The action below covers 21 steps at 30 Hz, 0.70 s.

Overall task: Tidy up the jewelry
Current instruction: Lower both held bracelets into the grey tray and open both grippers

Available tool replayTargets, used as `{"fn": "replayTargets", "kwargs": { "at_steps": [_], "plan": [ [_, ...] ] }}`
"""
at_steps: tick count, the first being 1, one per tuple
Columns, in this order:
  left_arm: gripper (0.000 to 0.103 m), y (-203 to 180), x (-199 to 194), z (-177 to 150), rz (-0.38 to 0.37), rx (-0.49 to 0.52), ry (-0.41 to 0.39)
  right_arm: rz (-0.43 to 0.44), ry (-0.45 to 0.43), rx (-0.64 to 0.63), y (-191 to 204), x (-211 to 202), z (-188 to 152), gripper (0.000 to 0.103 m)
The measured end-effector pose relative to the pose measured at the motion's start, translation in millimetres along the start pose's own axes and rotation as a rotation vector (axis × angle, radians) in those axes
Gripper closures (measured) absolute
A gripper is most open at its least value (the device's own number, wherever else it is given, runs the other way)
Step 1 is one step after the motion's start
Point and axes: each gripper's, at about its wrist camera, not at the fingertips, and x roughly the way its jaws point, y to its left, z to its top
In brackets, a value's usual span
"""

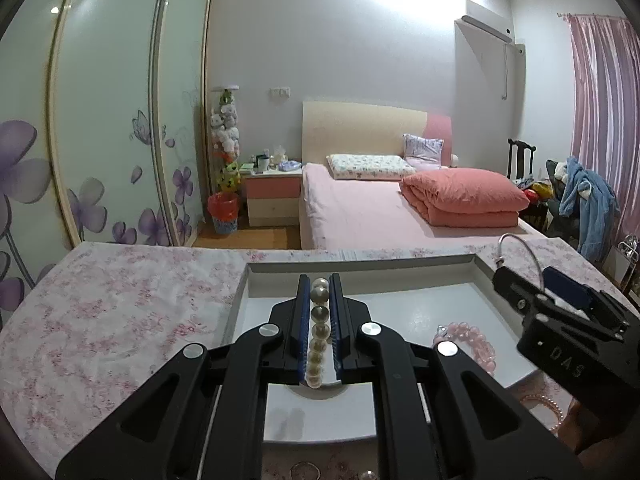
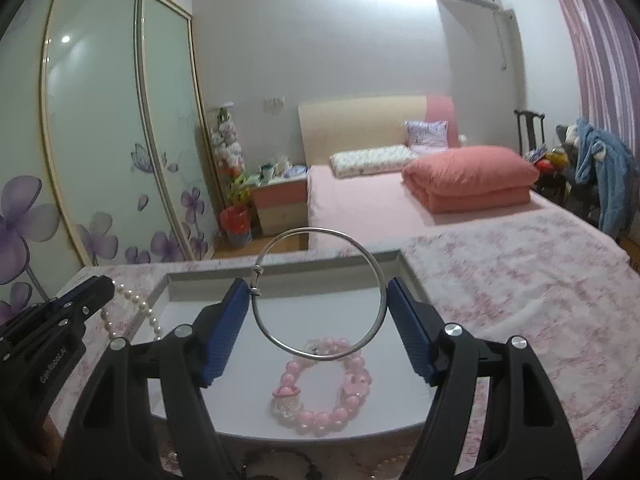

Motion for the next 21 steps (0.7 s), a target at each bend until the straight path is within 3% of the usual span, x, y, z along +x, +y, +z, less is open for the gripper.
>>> {"fn": "replayTargets", "kwargs": {
  "at_steps": [14, 17, 19, 21],
  "plan": [
    [0.093, -2, 24, -8, -0.031, -0.020, 0.079, 0.039, 0.152, 0.044, -6, 41, -15, 0.033],
    [0.092, 4, 28, -9, -0.026, -0.036, 0.090, 0.039, 0.147, 0.070, -10, 39, -16, 0.028],
    [0.088, 9, 26, -8, -0.022, -0.049, 0.091, 0.033, 0.135, 0.084, -13, 34, -15, 0.028],
    [0.074, 14, 21, -6, -0.012, -0.063, 0.079, 0.028, 0.127, 0.107, -17, 30, -12, 0.028]
  ]
}}
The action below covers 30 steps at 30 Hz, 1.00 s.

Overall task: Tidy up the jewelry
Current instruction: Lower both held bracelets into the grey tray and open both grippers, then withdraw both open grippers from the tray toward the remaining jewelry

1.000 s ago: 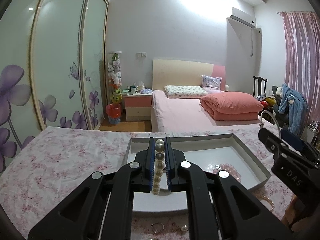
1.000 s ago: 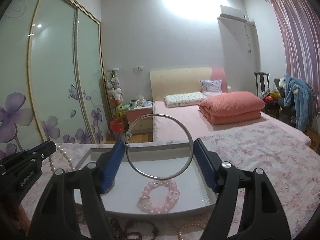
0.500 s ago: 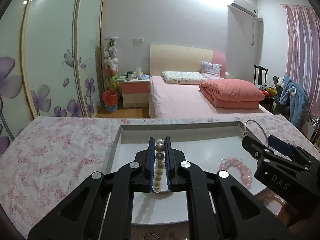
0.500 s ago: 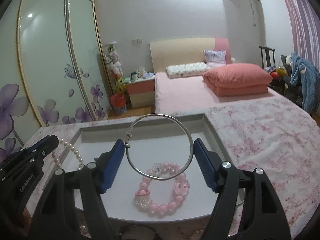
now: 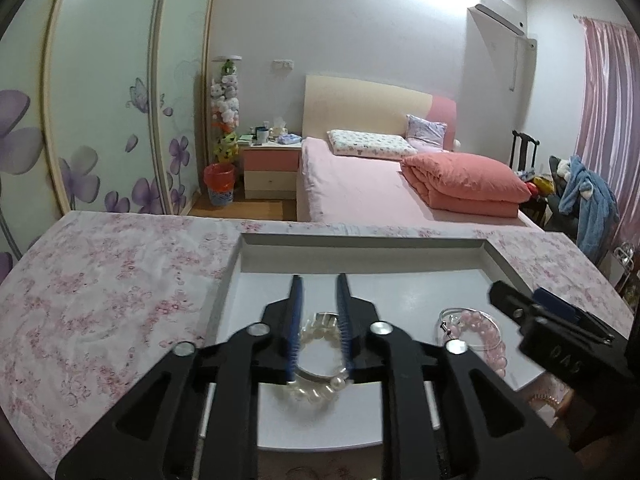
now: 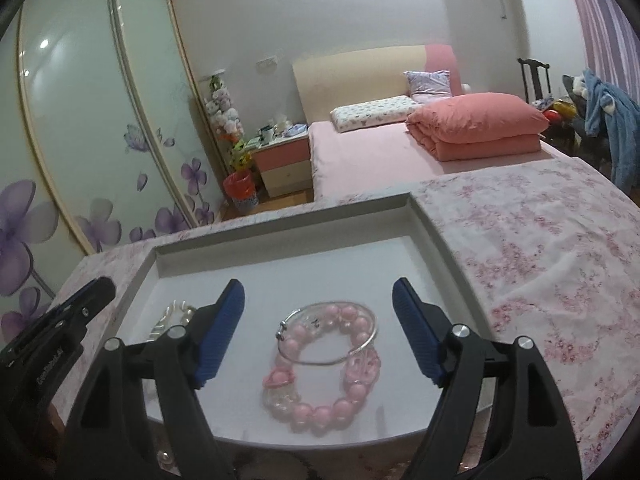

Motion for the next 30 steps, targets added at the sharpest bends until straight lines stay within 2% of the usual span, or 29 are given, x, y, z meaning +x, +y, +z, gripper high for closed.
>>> {"fn": "replayTargets", "kwargs": {
  "at_steps": [2, 7, 10, 12, 14, 17, 21, 24, 30],
  "plan": [
    [0.060, 4, -7, 2, 0.010, -0.008, -0.021, 0.001, -0.007, 0.012, -2, -4, 2, 0.028],
    [0.055, 14, -28, 7, 0.031, -0.020, -0.063, 0.001, -0.017, 0.011, -1, -19, 6, 0.028],
    [0.043, 21, -40, 6, 0.050, -0.027, -0.076, 0.005, -0.018, 0.000, -1, -30, 3, 0.028],
    [0.031, 26, -48, 3, 0.065, -0.029, -0.084, 0.005, -0.021, -0.010, -1, -38, 1, 0.028],
    [0.024, 32, -55, 2, 0.054, -0.036, -0.082, 0.005, -0.024, -0.013, -1, -46, -2, 0.028],
    [0.016, 45, -65, -1, -0.006, -0.084, -0.062, 0.007, -0.025, -0.014, -4, -55, -5, 0.028],
    [0.014, 59, -73, -5, -0.026, -0.135, -0.052, 0.006, -0.022, -0.019, -6, -65, -10, 0.028],
    [0.009, 63, -79, -11, -0.028, -0.141, -0.054, 0.010, -0.020, -0.028, -4, -71, -13, 0.028],
    [0.007, 69, -87, -20, -0.044, -0.133, -0.049, 0.018, -0.013, -0.053, 2, -80, -21, 0.028]
  ]
}}
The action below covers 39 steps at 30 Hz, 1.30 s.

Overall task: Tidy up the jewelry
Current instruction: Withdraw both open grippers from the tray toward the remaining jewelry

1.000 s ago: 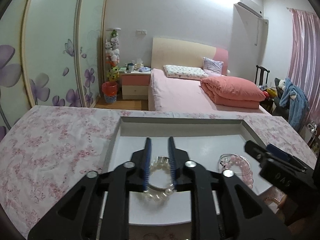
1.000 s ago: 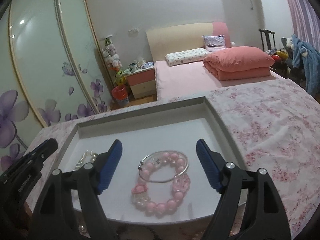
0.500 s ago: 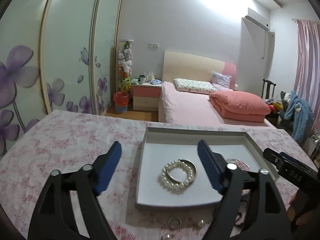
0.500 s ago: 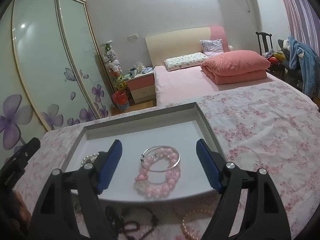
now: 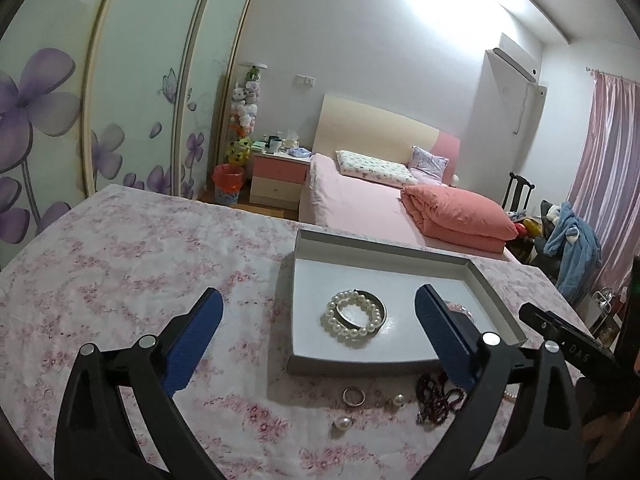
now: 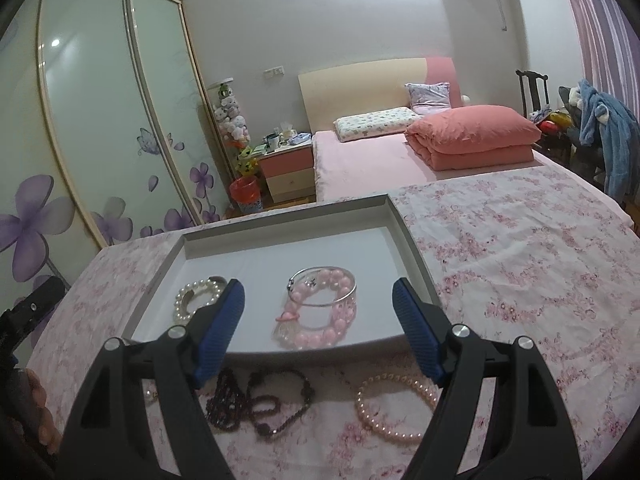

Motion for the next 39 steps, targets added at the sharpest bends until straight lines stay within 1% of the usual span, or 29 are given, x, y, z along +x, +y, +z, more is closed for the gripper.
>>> {"fn": "replayTargets", "kwargs": {
  "at_steps": [5, 8, 12, 16, 18, 19, 22, 27, 29, 31, 32, 34, 35, 37, 39],
  "plan": [
    [0.003, 1, -4, 0, 0.001, -0.002, 0.003, 0.012, 0.007, -0.010, 4, -6, -5, 0.028],
    [0.003, 0, -6, -2, 0.003, 0.001, 0.005, 0.018, -0.003, -0.010, 6, -12, -7, 0.028],
    [0.003, -8, -7, -15, 0.009, 0.052, 0.021, 0.014, -0.017, 0.000, 5, -18, -11, 0.028],
    [0.003, -9, -4, -33, 0.099, 0.089, 0.015, 0.007, -0.012, 0.021, -2, -20, -14, 0.027],
    [0.003, -7, -1, -40, 0.141, 0.109, 0.044, 0.003, -0.010, 0.025, -5, -21, -15, 0.027],
    [0.003, -4, 1, -43, 0.149, 0.116, 0.066, 0.001, -0.011, 0.025, -6, -23, -16, 0.027],
    [0.002, 4, 2, -47, 0.158, 0.117, 0.113, -0.002, -0.016, 0.031, -8, -25, -16, 0.027],
    [0.002, 14, 5, -52, 0.174, 0.121, 0.164, -0.001, -0.017, 0.036, -10, -27, -17, 0.027],
    [0.002, 15, 5, -52, 0.156, 0.114, 0.170, -0.014, -0.011, 0.023, -11, -27, -18, 0.027],
    [0.002, 11, 3, -53, 0.126, 0.120, 0.176, -0.049, 0.009, -0.002, -14, -27, -21, 0.027],
    [0.002, 8, 1, -55, 0.111, 0.135, 0.177, -0.070, 0.031, -0.009, -19, -27, -24, 0.027],
    [0.002, 1, -1, -57, 0.081, 0.164, 0.183, -0.078, 0.078, -0.012, -28, -25, -31, 0.027],
    [0.002, -2, -1, -59, 0.073, 0.177, 0.191, -0.085, 0.118, -0.017, -34, -23, -36, 0.027],
    [0.002, -8, 1, -63, 0.051, 0.192, 0.228, -0.101, 0.174, -0.031, -42, -21, -46, 0.027],
    [0.002, -11, 4, -65, 0.030, 0.187, 0.263, -0.113, 0.223, -0.047, -48, -16, -54, 0.027]
  ]
}}
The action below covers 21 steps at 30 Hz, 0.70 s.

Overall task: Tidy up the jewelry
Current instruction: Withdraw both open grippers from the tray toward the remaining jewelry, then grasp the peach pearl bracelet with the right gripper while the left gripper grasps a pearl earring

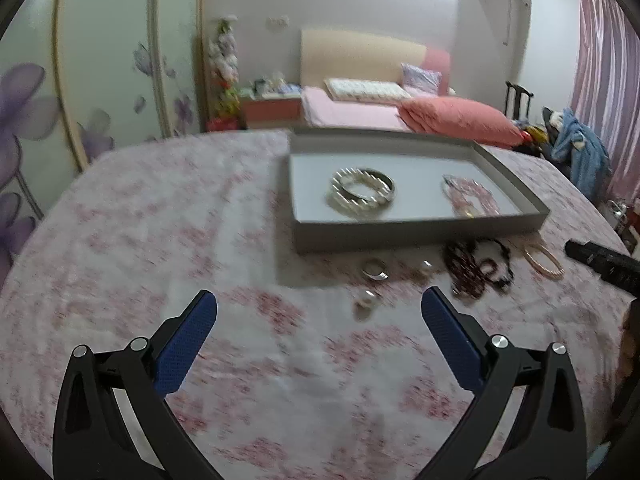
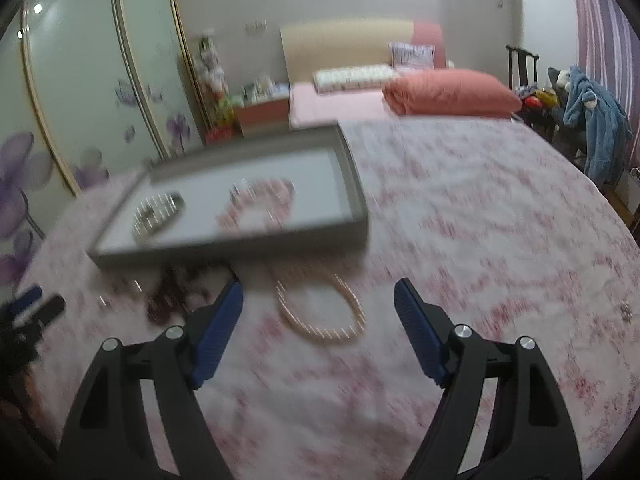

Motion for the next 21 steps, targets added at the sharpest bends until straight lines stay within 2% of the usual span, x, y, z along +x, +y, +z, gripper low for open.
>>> {"fn": "replayTargets", "kwargs": {
  "at_steps": [2, 5, 10, 11, 12, 13, 19, 21],
  "plan": [
    [0.002, -3, 4, 0, -0.003, 0.003, 0.025, -0.011, 0.034, -0.009, -2, 8, -2, 0.031],
    [0.003, -6, 8, 1, -0.003, 0.003, 0.046, -0.016, 0.053, -0.009, -4, 16, 0, 0.043],
    [0.014, -7, 15, 2, -0.002, -0.004, 0.076, -0.057, 0.108, -0.025, -5, 38, 8, 0.064],
    [0.016, -7, 16, 2, -0.004, -0.004, 0.081, -0.076, 0.092, -0.044, -3, 37, 8, 0.074],
    [0.017, -8, 17, 1, -0.004, -0.001, 0.084, -0.084, 0.093, -0.071, 0, 36, 7, 0.089],
    [0.017, -9, 18, 1, -0.005, 0.004, 0.088, -0.077, 0.099, -0.077, 2, 35, 7, 0.094],
    [0.035, -18, 28, 5, -0.020, 0.030, 0.121, -0.066, 0.102, -0.081, 3, 31, 4, 0.096],
    [0.047, -21, 34, 6, -0.022, 0.036, 0.137, -0.068, 0.101, -0.083, 2, 31, 3, 0.096]
  ]
}}
